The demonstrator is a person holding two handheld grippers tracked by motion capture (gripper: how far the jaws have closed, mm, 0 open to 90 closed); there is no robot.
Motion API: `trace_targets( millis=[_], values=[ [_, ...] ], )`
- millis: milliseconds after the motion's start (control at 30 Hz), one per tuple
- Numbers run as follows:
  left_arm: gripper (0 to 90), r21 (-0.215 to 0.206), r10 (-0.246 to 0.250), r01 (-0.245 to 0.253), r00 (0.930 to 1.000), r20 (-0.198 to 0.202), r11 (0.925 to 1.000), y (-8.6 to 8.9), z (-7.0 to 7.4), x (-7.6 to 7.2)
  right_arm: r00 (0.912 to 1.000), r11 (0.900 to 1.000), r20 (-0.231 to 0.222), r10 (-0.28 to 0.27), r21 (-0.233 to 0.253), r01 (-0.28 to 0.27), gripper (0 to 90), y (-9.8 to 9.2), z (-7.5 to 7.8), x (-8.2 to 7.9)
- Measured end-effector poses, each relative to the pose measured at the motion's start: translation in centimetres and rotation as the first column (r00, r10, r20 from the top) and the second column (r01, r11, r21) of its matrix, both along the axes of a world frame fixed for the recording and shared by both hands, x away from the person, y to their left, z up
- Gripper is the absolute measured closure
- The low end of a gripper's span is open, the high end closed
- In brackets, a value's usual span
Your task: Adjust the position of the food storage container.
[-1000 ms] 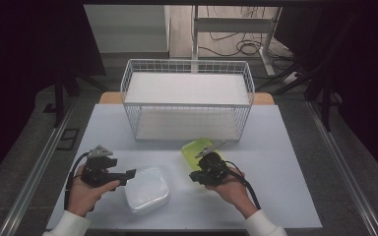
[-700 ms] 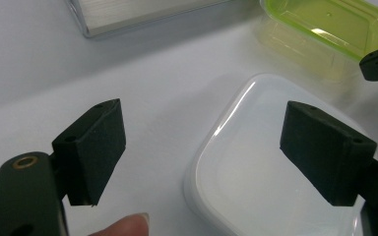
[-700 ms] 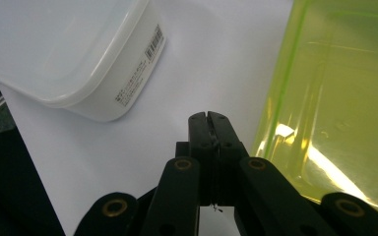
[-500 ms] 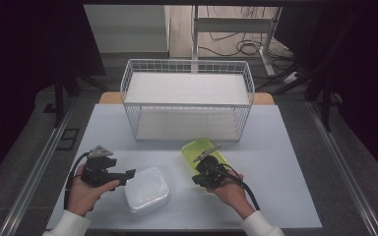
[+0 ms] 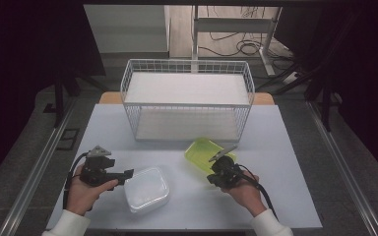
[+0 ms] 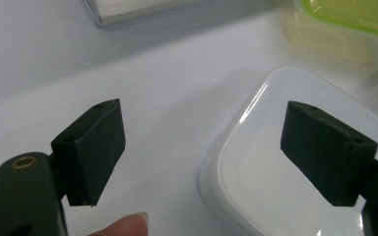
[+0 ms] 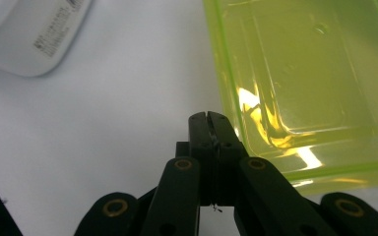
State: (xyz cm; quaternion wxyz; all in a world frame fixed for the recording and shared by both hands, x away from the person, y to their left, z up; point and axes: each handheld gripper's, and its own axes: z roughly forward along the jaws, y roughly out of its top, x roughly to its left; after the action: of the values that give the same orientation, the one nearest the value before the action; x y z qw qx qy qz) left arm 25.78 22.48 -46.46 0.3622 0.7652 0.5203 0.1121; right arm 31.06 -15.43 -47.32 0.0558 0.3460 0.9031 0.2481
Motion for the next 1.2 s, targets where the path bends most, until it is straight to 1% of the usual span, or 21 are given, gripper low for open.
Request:
trace_targets(
  millis=[133,300,367,500,600,700,767,833,933,967,1000,1033,1067,1200],
  values=[
    [16.9,0.001,-0.002,0.002,1.0000,-0.003,1.0000,0.0,-0.1,0.0,0.9999,1.000,0.011,-0.006,-0.016,0.006,88.5,-0.8,0.1,0.2],
    [16.7,0.003,-0.003,0.003,1.0000,-0.003,1.0000,0.1,-0.1,0.0,0.9997,1.000,0.013,-0.021,-0.022,0.021,88.6,-1.8,0.1,0.5],
    [16.7,0.002,-0.004,0.004,1.0000,-0.003,1.0000,0.0,-0.1,0.0,0.9997,1.000,0.016,-0.020,-0.024,0.021,88.5,-1.9,0.1,0.5],
    [16.5,0.001,-0.004,0.004,1.0000,-0.002,1.0000,-0.1,-0.1,0.0,0.9991,0.999,0.021,-0.036,-0.025,0.037,88.6,-2.4,0.2,0.7],
    [16.5,0.001,-0.003,0.003,1.0000,-0.002,1.0000,0.0,-0.1,0.0,0.9991,0.999,0.021,-0.036,-0.023,0.036,88.6,-2.5,0.2,0.7],
    [16.4,0.000,-0.001,0.001,1.0000,-0.001,1.0000,0.1,-0.1,0.0,0.9997,1.000,0.009,-0.022,0.006,0.022,88.6,-2.3,0.5,0.5],
    [16.4,-0.003,0.003,-0.003,1.0000,-0.002,1.0000,0.2,0.0,0.0,0.9999,0.999,0.014,-0.004,0.033,0.004,88.5,-2.2,1.1,0.4],
    [16.4,-0.005,0.004,-0.004,1.0000,-0.002,1.0000,0.3,0.0,0.0,0.9991,0.999,0.042,0.001,0.053,-0.003,88.5,-2.1,2.1,0.7],
    [16.3,-0.008,0.005,-0.005,1.0000,-0.001,1.0000,0.3,0.0,0.0,0.9973,0.997,0.070,-0.024,0.068,0.019,88.5,-1.9,3.1,2.0],
    [16.3,-0.009,0.005,-0.005,1.0000,-0.002,0.9999,0.3,0.0,0.0,0.9971,0.997,0.073,-0.024,0.072,0.018,88.5,-1.8,3.2,2.6],
    [16.3,-0.010,0.005,-0.005,1.0000,-0.003,0.9999,0.3,0.0,0.0,0.9974,0.996,0.068,-0.024,0.086,0.018,88.5,-1.5,3.2,4.1],
    [16.3,-0.010,0.005,-0.005,1.0000,-0.003,0.9999,0.3,0.0,0.0,0.9969,0.996,0.074,-0.029,0.083,0.022,88.6,-1.4,3.2,4.6],
    [16.3,-0.012,0.004,-0.004,1.0000,-0.002,0.9999,0.3,0.0,0.1,0.9969,0.996,0.074,-0.029,0.083,0.022,88.6,-1.4,3.2,4.6],
    [16.2,-0.011,0.002,-0.002,1.0000,-0.003,0.9999,0.4,-0.1,0.1,0.9934,0.996,0.101,-0.054,0.080,0.046,88.5,-0.6,3.3,7.7]
  ],
)
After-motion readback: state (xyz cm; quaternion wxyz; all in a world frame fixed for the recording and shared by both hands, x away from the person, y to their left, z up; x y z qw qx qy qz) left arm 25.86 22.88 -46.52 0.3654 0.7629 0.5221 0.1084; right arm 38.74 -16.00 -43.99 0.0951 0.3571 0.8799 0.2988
